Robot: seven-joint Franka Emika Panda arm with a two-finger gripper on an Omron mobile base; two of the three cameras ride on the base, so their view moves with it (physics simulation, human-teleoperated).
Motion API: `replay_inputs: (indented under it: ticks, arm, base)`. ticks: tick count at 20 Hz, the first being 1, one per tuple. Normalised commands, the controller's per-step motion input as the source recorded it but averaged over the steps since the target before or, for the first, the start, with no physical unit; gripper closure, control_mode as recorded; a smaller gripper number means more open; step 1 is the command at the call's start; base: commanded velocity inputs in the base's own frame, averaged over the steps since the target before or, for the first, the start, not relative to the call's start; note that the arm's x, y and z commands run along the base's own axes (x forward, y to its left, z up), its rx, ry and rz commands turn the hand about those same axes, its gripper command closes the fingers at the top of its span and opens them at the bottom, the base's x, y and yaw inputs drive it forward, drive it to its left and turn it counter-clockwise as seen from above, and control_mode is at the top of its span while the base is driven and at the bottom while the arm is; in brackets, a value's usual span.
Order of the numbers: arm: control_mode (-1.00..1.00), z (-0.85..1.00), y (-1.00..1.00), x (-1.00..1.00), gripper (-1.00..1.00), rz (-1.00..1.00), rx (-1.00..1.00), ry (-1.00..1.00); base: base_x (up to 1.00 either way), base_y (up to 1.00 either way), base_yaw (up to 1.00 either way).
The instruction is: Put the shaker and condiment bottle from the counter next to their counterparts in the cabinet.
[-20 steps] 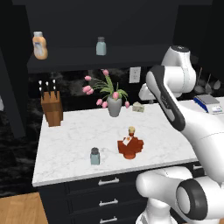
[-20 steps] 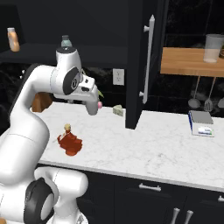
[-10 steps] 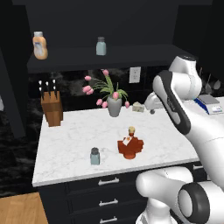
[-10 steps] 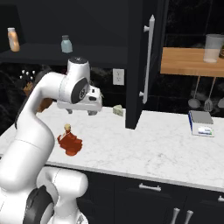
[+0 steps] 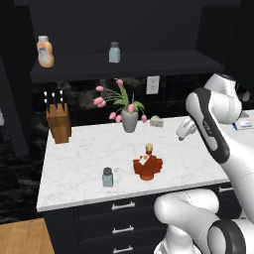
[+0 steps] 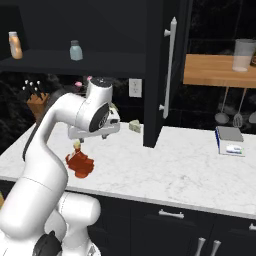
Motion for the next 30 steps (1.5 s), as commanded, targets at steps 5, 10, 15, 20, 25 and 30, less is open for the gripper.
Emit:
replay_inputs:
  ticks: [5,10,15,20,25,30]
  arm:
    - [-1.00,-0.16,0.00,0.00,-1.00,0.38,0.00,-0.03]
    - [-1.00,-0.31,0.00,0.07,-1.00,0.29,0.05,0.00]
    - [-1.00,-0.44,0.00,0.15,-1.00,0.26,0.17,-0.15]
    - [-1.00,-0.41,0.01,0.00,-1.00,0.18,0.25,-0.12]
    - [-1.00,-0.46,0.00,-0.04,-1.00,0.06,0.23,-0.24]
    - [-1.00,-0.13,0.02,-0.02,-1.00,0.02,0.08,-0.08]
  base:
    - [0.00,0.00,0.00]
    - [0.00,0.00,0.00]
    - [0.00,0.00,0.00]
    - [0.00,0.00,0.00]
    - [0.00,0.00,0.00]
    - [0.00,0.00,0.00]
